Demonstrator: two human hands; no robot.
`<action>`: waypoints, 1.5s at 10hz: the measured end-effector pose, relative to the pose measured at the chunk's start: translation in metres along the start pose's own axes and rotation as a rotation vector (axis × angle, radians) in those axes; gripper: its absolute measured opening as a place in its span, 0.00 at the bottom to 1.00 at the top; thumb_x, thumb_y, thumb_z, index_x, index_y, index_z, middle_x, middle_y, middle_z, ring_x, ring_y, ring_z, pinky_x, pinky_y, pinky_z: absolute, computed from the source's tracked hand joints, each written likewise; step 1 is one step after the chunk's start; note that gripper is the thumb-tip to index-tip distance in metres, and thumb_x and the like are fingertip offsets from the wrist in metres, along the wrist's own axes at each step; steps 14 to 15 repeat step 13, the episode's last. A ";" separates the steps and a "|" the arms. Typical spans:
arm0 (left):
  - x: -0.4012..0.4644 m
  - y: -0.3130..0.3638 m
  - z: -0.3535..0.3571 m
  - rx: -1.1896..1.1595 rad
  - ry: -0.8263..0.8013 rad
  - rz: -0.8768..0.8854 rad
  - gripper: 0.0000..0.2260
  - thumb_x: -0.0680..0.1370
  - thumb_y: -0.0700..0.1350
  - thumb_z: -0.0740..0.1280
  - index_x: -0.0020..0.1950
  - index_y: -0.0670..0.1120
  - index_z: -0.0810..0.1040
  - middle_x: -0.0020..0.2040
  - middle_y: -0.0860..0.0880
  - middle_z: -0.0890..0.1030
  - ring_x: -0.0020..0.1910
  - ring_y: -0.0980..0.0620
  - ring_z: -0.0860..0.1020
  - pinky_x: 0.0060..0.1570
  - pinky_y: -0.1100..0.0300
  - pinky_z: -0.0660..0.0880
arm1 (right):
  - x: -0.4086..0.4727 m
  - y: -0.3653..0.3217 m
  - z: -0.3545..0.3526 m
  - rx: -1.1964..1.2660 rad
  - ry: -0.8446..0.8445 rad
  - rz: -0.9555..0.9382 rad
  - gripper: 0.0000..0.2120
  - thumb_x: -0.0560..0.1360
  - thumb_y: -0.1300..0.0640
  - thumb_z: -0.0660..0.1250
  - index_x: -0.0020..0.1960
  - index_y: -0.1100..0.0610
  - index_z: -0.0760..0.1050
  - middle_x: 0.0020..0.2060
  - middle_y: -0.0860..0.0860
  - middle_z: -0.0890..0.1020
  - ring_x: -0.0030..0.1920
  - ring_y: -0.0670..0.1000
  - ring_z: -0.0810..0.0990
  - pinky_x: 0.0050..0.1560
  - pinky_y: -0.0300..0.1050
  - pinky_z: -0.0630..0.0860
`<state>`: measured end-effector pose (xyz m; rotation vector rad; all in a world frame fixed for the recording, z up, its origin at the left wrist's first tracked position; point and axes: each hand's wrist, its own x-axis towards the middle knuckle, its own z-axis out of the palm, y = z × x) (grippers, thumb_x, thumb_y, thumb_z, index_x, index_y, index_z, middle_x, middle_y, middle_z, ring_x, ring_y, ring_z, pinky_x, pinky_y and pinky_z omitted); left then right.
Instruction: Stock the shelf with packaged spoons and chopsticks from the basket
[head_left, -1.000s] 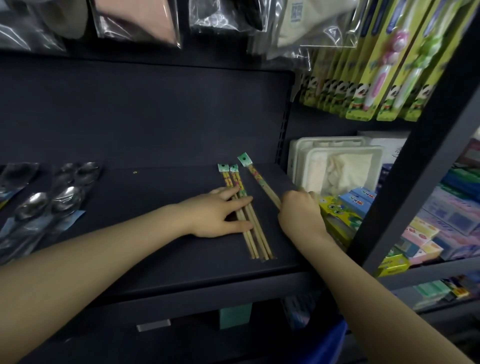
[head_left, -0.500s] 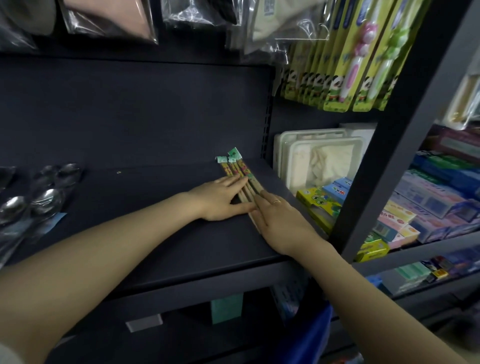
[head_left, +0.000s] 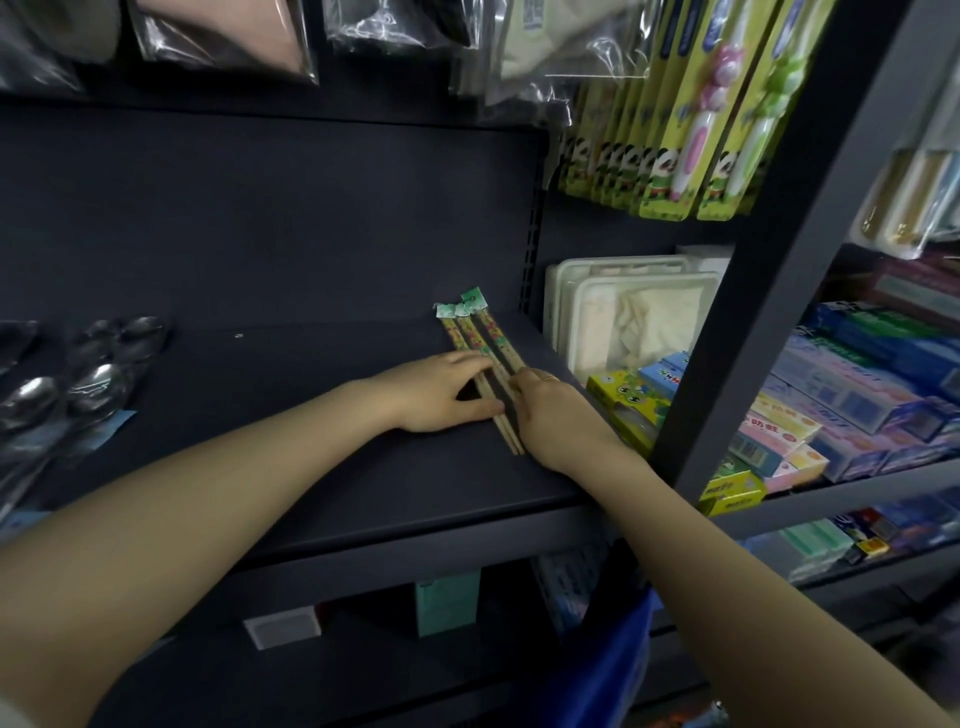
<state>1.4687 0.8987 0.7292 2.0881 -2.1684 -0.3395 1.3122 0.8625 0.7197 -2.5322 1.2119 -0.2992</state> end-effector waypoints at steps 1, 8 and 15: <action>0.001 -0.001 0.001 -0.007 -0.012 0.006 0.28 0.75 0.63 0.54 0.74 0.59 0.54 0.77 0.54 0.50 0.75 0.53 0.53 0.72 0.57 0.55 | -0.004 -0.001 -0.001 -0.014 -0.014 -0.028 0.18 0.81 0.55 0.52 0.68 0.62 0.66 0.67 0.58 0.70 0.68 0.57 0.67 0.67 0.48 0.65; -0.006 -0.003 0.005 0.033 -0.024 -0.012 0.31 0.76 0.63 0.52 0.75 0.55 0.47 0.77 0.55 0.45 0.76 0.54 0.48 0.74 0.56 0.50 | -0.036 0.010 0.006 -0.063 -0.004 -0.138 0.28 0.80 0.43 0.47 0.75 0.58 0.58 0.75 0.53 0.59 0.75 0.52 0.55 0.73 0.44 0.54; -0.101 -0.011 -0.020 0.044 0.423 0.024 0.17 0.77 0.48 0.61 0.66 0.49 0.71 0.62 0.50 0.75 0.56 0.51 0.75 0.58 0.54 0.73 | -0.032 0.008 0.003 -0.088 0.185 -0.059 0.20 0.80 0.48 0.52 0.58 0.59 0.76 0.59 0.57 0.77 0.60 0.60 0.74 0.57 0.53 0.72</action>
